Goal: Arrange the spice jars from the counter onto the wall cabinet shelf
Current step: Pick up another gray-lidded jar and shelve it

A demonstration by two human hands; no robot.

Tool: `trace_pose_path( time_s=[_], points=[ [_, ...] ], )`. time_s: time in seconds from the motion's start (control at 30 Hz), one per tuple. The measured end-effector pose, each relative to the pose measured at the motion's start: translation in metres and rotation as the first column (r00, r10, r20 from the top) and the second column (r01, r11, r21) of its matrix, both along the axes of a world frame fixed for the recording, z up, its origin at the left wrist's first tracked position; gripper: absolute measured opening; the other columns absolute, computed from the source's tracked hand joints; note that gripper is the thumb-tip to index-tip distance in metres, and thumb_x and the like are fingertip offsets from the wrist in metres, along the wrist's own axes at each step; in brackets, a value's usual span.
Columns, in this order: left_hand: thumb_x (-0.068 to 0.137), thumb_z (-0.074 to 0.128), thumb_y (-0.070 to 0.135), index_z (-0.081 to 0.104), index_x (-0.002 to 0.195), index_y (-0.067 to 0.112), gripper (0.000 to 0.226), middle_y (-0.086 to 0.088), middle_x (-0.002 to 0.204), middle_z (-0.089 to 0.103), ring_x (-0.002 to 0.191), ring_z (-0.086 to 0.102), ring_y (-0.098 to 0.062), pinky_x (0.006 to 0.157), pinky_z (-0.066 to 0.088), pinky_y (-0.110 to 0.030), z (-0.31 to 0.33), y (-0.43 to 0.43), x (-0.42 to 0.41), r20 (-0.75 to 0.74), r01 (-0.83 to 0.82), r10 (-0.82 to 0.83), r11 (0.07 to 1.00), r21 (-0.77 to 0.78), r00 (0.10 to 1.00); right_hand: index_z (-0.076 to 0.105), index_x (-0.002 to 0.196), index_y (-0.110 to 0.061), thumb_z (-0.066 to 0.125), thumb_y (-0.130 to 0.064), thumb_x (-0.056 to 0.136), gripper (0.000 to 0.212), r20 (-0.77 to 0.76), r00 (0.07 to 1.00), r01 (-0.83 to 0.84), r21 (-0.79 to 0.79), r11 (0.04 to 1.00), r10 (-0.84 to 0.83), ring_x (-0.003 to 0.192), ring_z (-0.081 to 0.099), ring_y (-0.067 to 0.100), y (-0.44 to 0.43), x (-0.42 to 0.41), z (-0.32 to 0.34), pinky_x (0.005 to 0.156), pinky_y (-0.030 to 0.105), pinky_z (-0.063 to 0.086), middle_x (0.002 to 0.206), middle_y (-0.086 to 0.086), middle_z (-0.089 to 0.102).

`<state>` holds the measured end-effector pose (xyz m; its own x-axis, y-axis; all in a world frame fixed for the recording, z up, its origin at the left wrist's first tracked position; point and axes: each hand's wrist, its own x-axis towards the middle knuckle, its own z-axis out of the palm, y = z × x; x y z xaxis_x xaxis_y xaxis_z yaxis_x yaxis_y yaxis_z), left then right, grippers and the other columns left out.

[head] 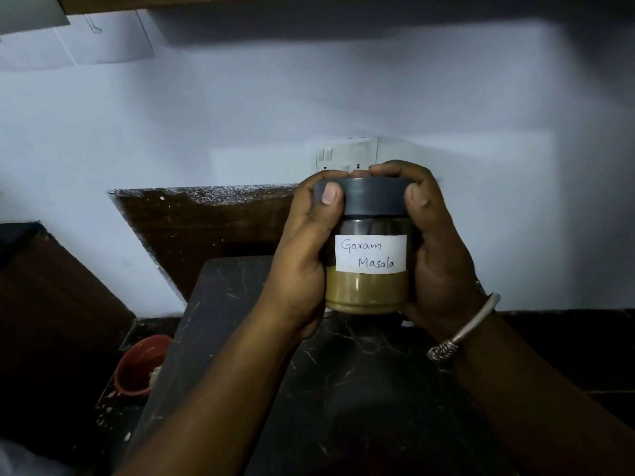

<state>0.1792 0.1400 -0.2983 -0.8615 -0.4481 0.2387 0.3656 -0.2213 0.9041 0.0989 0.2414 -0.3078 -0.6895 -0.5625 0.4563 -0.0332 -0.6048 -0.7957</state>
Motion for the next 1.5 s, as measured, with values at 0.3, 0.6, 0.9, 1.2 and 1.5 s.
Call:
trace_pose_path(
  time_s=[0.3,0.6,0.9,1.2,1.5],
  points=[
    [0.095,0.047,0.044,0.043,0.14,-0.005,0.067,-0.04,0.127,0.051,0.111,0.055,-0.042,0.093,0.045,-0.055,0.006,0.005,0.001,0.001,-0.002,0.002,0.996,0.091,1.0,0.064,0.114,-0.016,0.049,-0.027,0.102,0.022,0.011,0.999,0.051,-0.011,0.999,-0.051,0.1,0.068,0.022,0.002,0.003,0.004,0.081,0.032,0.059,0.116,0.012,0.066],
    [0.094,0.046,0.046,0.041,0.142,-0.006,0.071,-0.046,0.137,0.043,0.113,0.054,-0.044,0.096,0.042,-0.058,0.009,0.01,0.002,0.021,0.004,-0.007,0.993,0.115,1.0,0.066,0.116,-0.017,0.042,-0.03,0.104,0.03,0.066,0.997,0.04,-0.005,0.999,-0.04,0.109,0.063,0.039,0.004,0.004,0.006,0.095,0.058,0.05,0.13,0.03,0.06],
    [0.092,0.046,0.047,0.041,0.144,-0.005,0.074,-0.045,0.139,0.044,0.113,0.055,-0.045,0.096,0.044,-0.057,0.01,0.013,0.002,0.031,0.008,-0.012,0.994,0.107,0.999,0.065,0.117,-0.015,0.042,-0.029,0.104,0.03,0.073,0.997,0.042,-0.012,0.999,-0.041,0.106,0.068,0.034,0.009,0.006,0.009,0.09,0.048,0.057,0.121,0.021,0.068],
    [0.09,0.047,0.048,0.042,0.142,-0.005,0.075,-0.043,0.13,0.049,0.111,0.055,-0.043,0.093,0.047,-0.052,0.011,0.015,0.003,0.026,-0.002,-0.001,0.994,0.112,1.0,0.066,0.117,-0.015,0.043,-0.03,0.104,0.03,0.08,0.996,0.046,-0.018,0.999,-0.044,0.107,0.068,0.035,0.011,0.008,0.011,0.091,0.049,0.056,0.121,0.02,0.068],
    [0.092,0.047,0.047,0.04,0.144,-0.006,0.074,-0.045,0.141,0.042,0.119,0.053,-0.053,0.103,0.041,-0.066,0.009,0.014,0.004,0.021,0.023,-0.026,0.991,0.131,0.999,0.067,0.115,-0.014,0.044,-0.029,0.102,0.03,0.08,0.994,0.077,-0.017,0.997,-0.075,0.11,0.066,0.041,0.009,0.01,0.012,0.094,0.055,0.053,0.127,0.029,0.063]
  ],
)
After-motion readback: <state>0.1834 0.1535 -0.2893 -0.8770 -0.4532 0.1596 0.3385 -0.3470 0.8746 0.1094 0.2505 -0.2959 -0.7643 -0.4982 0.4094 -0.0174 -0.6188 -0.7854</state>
